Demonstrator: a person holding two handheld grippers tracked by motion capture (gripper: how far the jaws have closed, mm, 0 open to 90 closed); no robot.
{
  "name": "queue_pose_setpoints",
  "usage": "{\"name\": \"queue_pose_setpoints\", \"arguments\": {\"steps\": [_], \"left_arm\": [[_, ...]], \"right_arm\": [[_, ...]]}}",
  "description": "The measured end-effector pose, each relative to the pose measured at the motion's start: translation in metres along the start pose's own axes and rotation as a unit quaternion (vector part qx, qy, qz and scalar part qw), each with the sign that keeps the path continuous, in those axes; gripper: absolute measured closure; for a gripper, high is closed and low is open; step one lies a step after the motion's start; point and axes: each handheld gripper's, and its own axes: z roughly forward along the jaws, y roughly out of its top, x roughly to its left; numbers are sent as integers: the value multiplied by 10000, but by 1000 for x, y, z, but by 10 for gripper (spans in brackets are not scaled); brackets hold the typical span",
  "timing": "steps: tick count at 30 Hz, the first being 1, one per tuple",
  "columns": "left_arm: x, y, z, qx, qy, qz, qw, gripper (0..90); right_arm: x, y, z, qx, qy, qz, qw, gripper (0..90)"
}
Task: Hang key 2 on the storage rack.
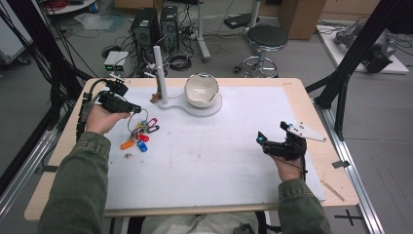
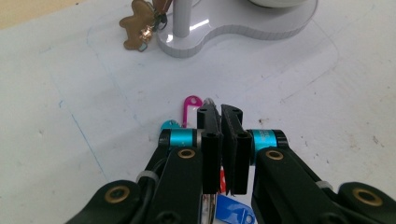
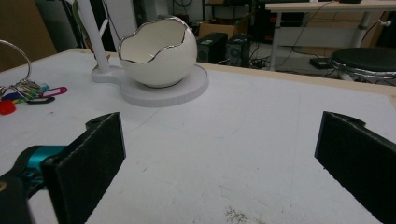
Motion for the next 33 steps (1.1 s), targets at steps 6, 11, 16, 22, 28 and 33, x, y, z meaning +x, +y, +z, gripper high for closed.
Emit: {"name": "queue_pose_setpoints", "arguments": {"steps": [6,11,16,22,28,33], "left_arm": [[-4,6,-5,-49,12,48,10000,866],[-7,11,-11,-58,29,118,9999,866],[-11,18,-18,-106,38,190,9998,867],[-16,27,-24,-94,51,243,9996,868],[-23,37,-31,-152,12,320,9994,868],[-25,46,-39,-303,4,346,9989,868]], "right_arm": [[0,0,-1,-20,0,8,10000,9],[0,0,-1,-17,-7,22,10000,9],[0,0,-1,-14,-9,22,10000,9],[0,0,-1,-10,6,28,10000,9],[0,0,-1,-21,4,13,10000,9],[0,0,-1,-18,11,20,10000,9]]}}
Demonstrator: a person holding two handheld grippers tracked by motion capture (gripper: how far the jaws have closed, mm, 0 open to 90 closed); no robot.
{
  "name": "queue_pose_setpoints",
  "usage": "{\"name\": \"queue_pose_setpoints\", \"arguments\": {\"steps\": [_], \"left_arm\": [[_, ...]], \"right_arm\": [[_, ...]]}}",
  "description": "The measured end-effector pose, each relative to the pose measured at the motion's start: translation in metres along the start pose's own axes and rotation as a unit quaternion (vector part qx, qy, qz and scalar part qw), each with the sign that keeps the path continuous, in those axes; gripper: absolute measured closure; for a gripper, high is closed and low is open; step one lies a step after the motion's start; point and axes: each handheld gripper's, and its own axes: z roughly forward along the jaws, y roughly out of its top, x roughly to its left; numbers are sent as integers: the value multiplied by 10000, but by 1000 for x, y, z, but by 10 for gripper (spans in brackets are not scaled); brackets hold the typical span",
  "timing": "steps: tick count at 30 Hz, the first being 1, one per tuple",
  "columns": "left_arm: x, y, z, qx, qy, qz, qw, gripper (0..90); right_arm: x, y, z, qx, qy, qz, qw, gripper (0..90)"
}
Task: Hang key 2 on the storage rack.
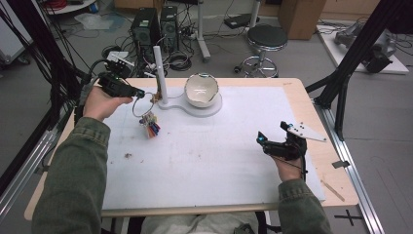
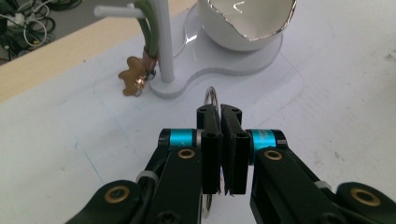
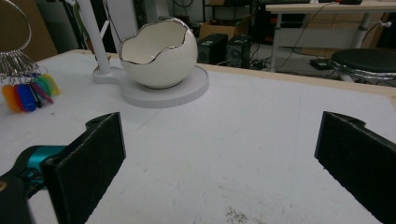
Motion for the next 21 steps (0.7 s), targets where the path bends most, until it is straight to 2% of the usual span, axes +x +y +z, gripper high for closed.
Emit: {"name": "queue_pose_setpoints", "arguments": {"steps": [8,13,21], "left_arm": [[0,10,-11,-155,-7,85,9998,868],[-1,15,-16,-270,-40,61,9996,867],[-6,32,-23,-352,-83,164,9992,867]], "right_arm": [[0,0,-1,-11,-20,11,10000,9],[0,0,-1,-12,-5,18,10000,9],[-1,0,-1,-17,-7,8,10000,9]]}}
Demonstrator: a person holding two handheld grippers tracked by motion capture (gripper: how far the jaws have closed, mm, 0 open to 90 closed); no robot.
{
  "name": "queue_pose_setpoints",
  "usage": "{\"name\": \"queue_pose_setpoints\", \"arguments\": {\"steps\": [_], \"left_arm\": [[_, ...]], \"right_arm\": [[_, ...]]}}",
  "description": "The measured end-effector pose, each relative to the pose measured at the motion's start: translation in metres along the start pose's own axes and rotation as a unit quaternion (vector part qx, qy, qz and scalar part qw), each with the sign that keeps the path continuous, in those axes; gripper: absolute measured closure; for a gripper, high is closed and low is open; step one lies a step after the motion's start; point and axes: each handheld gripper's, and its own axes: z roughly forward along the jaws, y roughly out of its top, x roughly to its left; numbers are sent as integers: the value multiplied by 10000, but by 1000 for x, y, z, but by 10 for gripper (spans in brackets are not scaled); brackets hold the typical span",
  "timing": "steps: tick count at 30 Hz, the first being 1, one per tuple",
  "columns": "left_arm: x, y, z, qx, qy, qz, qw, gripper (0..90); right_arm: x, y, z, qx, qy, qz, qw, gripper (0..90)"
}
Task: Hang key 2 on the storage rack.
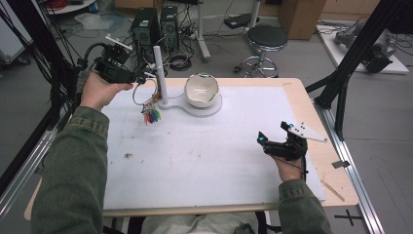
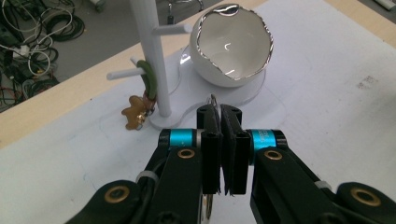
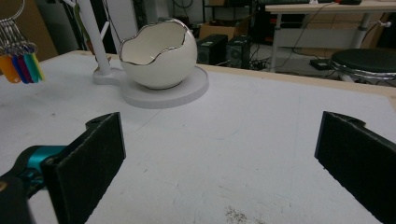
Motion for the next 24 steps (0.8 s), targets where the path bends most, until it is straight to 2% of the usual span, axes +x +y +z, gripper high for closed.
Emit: {"name": "queue_pose_setpoints", "arguments": {"steps": [3,9,20,24], "left_arm": [[-3,7,0,-23,13,46,10000,867],[-4,18,3,-97,-129,60,9999,867],[-4,37,9,-170,-139,123,9997,867],[-1,41,12,-207,-80,117,9997,867]], "right_arm": [[0,0,0,10,4,2,10000,9],[0,0,-2,14,12,22,10000,9],[-3,-1,-4,-20,-13,52,10000,9],[-3,-1,-5,-24,-2,38,10000,9]]}}
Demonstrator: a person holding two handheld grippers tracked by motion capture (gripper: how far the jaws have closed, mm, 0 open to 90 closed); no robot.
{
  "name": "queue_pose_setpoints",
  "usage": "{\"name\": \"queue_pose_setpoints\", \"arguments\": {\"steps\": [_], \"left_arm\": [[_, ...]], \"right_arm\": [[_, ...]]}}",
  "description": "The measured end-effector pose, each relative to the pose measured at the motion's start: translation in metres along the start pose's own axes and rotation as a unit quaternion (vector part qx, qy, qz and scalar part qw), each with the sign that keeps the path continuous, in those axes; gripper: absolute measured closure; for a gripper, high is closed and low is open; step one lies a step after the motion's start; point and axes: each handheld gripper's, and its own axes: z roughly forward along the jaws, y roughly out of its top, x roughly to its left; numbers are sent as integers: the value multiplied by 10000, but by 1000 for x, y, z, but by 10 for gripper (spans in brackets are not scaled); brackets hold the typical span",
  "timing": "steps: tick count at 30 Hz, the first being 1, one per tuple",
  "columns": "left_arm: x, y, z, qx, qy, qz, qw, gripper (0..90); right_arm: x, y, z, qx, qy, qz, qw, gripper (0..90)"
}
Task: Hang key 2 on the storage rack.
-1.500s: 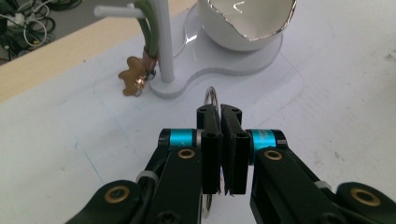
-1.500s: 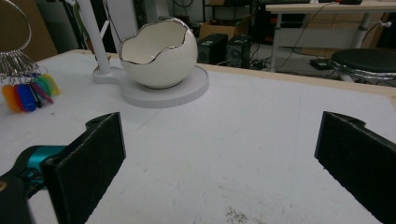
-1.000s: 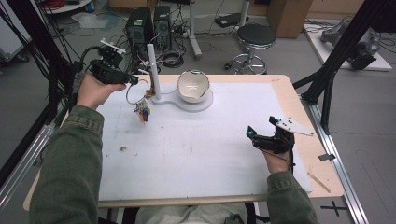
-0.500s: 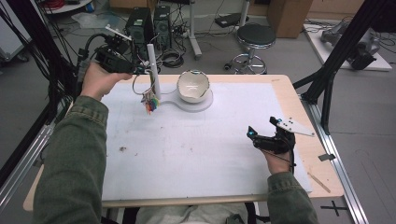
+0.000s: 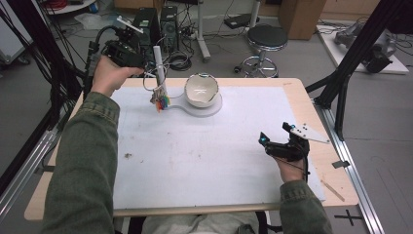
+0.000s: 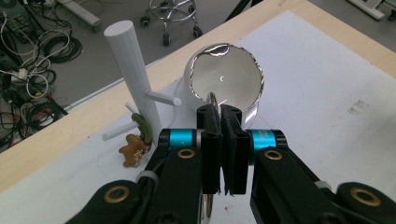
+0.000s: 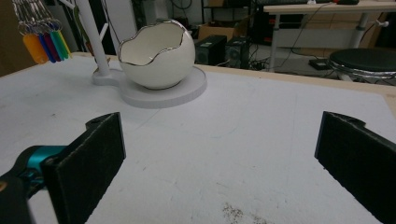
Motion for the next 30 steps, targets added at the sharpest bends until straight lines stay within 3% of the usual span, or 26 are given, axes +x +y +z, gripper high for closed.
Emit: {"name": "queue_pose_setpoints", "arguments": {"steps": [3,6,12,23,30], "left_arm": [[4,2,2,-62,-16,-21,10000,867],[9,3,3,-190,-125,-178,9996,867],[18,3,9,-376,-56,-289,9989,867],[26,0,25,-300,56,-333,9990,866],[37,-13,42,-233,137,-596,9979,867]], "right_arm": [[0,0,0,1,2,-4,10000,9],[0,0,0,8,-2,2,10000,9],[0,-1,-1,10,-14,25,10000,9],[-1,-2,-3,14,-32,27,10000,9],[-2,-2,-4,-1,-23,36,10000,9]]}}
